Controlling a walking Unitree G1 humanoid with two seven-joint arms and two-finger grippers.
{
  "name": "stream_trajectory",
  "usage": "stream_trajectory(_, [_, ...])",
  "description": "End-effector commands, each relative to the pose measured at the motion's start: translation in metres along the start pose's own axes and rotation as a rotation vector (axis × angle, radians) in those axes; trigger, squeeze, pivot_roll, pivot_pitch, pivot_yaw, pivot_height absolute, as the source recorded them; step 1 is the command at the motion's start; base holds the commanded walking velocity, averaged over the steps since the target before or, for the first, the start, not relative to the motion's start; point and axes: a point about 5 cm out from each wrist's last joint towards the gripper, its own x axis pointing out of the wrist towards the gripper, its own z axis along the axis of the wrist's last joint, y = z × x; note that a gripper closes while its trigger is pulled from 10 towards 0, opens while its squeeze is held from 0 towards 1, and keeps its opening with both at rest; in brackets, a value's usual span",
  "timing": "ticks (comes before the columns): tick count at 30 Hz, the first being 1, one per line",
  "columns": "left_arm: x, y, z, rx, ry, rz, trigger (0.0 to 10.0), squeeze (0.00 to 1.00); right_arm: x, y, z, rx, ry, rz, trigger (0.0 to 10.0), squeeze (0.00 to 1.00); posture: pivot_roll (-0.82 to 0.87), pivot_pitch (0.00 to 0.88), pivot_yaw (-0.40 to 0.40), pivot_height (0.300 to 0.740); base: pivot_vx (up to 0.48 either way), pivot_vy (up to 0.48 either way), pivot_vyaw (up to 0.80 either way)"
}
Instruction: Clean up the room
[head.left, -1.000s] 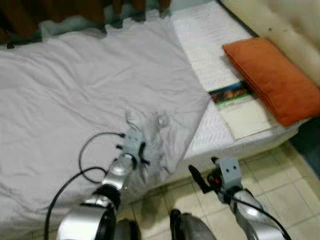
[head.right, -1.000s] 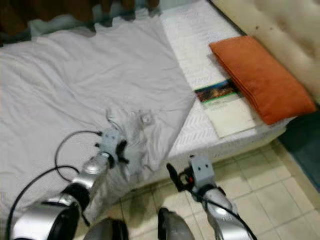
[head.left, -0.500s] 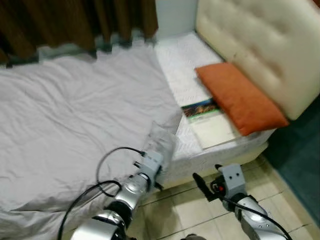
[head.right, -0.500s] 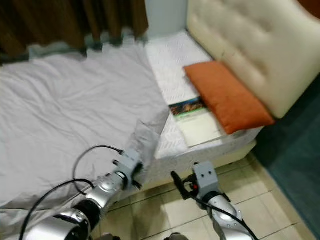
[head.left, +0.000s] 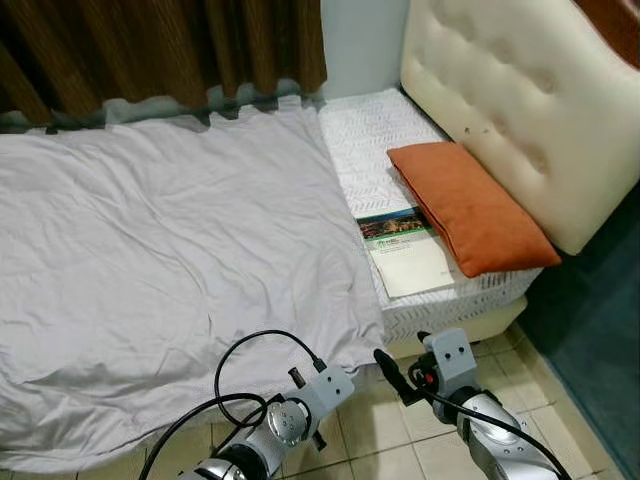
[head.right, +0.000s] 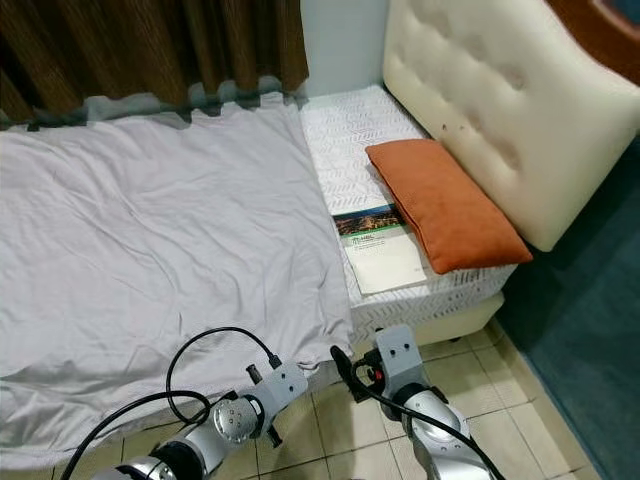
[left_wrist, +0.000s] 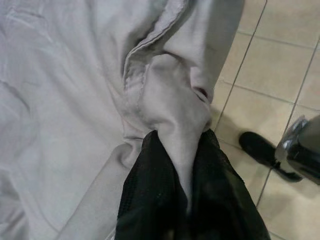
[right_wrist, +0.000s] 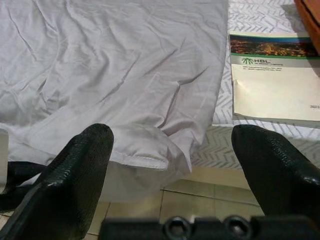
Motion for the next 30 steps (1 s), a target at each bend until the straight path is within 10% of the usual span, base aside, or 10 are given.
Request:
stream_trajectory(1, [0.004, -0.011, 0.014, -0.086, -0.040, -0.029, 10.0, 0.00, 0.000, 0.003, -0.005, -0.006, 0.020, 0.015, 10.0, 0.00, -0.23, 0.147, 0.011, 0.740, 0.000, 0.000, 0.00])
stream_trajectory(3, [0.005, -0.011, 0.019, -0.116, -0.056, -0.030, 10.0, 0.00, 0.000, 0.003, -0.005, -0.008, 0.021, 0.016, 10.0, 0.00, -0.23, 0.147, 0.011, 0.740, 0.000, 0.000, 0.00])
stream_trajectory(4, [0.006, -0.010, 0.029, -0.181, -0.096, -0.021, 10.0, 1.00, 0.000, 0.003, -0.005, -0.013, 0.016, 0.015, 10.0, 0.00, -0.23, 0.147, 0.012, 0.740, 0.000, 0.000, 0.00])
stream_trajectory(12, [0.001, 0.025, 0.065, -0.432, -0.350, 0.095, 10.0, 1.00, -0.001, -0.003, 0.003, 0.013, -0.057, -0.045, 10.0, 0.00, -0.21, 0.120, 0.042, 0.740, 0.000, 0.000, 0.00])
stream_trajectory(22, [-0.084, 0.079, -0.029, -0.620, -0.443, 0.509, 10.0, 1.00, -0.007, -0.025, 0.014, 0.059, -0.156, -0.203, 10.0, 0.00, -0.04, 0.000, 0.027, 0.740, 0.000, 0.000, 0.00])
stream_trajectory(27, [-0.081, 0.083, -0.037, -0.669, -0.412, 0.560, 10.0, 1.00, 0.001, -0.034, 0.019, 0.106, -0.177, -0.225, 10.0, 0.00, -0.03, 0.000, 0.009, 0.740, 0.000, 0.000, -0.62])
stream_trajectory(28, [-0.077, 0.085, -0.030, -0.691, -0.441, 0.553, 10.0, 0.00, 0.005, -0.036, 0.020, 0.105, -0.185, -0.230, 10.0, 0.00, -0.02, 0.000, 0.003, 0.740, 0.000, 0.000, -0.77])
stream_trajectory(30, [-0.080, 0.091, -0.017, -0.663, -0.472, 0.580, 10.0, 0.00, 0.007, -0.043, 0.022, 0.100, -0.214, -0.263, 10.0, 0.00, -0.03, 0.000, 0.019, 0.740, 0.000, 0.000, -0.77])
